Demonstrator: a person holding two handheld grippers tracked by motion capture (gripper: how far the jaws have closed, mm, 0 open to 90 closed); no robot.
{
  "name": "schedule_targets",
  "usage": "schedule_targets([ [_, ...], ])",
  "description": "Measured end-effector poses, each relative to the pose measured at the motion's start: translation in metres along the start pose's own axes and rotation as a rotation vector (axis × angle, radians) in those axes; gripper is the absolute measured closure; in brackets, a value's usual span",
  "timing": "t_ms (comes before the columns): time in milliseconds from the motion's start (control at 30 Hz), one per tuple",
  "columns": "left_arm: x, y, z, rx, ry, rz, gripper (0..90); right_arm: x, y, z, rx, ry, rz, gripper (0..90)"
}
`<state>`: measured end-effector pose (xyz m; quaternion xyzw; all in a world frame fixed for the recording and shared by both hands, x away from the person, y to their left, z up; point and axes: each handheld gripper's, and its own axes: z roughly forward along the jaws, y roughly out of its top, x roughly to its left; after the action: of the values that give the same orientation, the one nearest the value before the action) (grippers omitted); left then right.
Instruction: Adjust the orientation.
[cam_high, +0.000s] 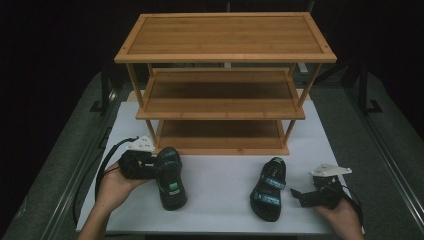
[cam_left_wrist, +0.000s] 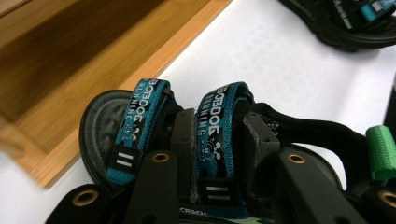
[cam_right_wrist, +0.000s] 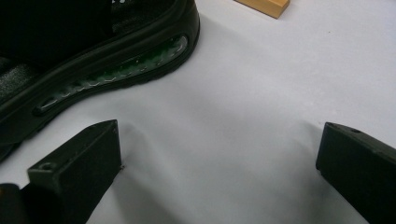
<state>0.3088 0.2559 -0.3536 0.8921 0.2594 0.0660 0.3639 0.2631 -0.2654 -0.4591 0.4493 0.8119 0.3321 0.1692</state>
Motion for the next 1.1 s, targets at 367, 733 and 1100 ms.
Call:
schedule_targets([
  [367, -0.005, 0.016, 0.013, 0.003, -0.034, 0.044, 69.6, 0.000, 0.000, 0.000, 0.000, 0.000, -0.002, 0.0],
  [733, -0.011, 0.034, 0.034, 0.007, -0.096, 0.123, 69.7, 0.000, 0.000, 0.000, -0.002, 0.000, -0.001, 0.0],
  [1100, -0.023, 0.051, 0.064, 0.020, -0.155, 0.215, 69.7, 0.000, 0.000, 0.000, -0.002, 0.000, -0.001, 0.0],
])
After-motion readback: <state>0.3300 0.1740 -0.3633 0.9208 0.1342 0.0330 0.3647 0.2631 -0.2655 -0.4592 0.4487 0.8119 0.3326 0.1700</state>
